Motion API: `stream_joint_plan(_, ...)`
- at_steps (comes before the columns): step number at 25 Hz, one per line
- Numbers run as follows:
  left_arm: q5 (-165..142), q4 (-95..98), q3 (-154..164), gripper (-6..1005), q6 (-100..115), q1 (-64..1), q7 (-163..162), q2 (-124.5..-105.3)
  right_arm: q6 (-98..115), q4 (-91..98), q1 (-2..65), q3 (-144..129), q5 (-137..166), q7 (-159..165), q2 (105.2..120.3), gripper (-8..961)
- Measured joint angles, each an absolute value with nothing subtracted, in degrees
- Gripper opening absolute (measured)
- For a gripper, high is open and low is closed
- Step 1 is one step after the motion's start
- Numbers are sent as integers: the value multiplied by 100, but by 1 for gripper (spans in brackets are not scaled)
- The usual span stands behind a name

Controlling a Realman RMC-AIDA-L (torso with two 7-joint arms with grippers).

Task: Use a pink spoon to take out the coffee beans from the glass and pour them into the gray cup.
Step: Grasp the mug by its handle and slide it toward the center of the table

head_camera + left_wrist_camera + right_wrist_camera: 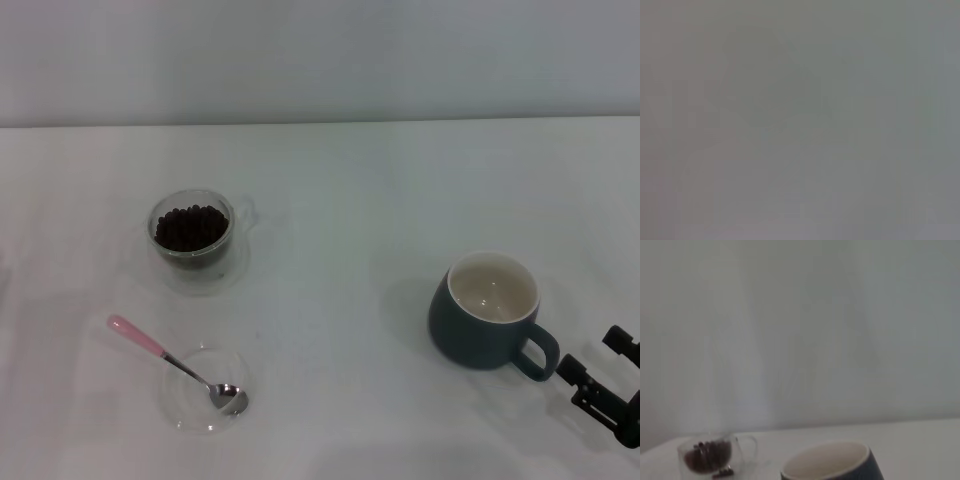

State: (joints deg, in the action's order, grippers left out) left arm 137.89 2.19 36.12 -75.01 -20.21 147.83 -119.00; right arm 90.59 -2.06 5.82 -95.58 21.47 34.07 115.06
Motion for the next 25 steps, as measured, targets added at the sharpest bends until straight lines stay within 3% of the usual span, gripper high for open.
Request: stream_joint_plan(25, 13798, 187, 3570, 831, -7489, -2124, 14756, -11894, 6894, 823, 802, -9529, 1887, 3348, 11519, 797)
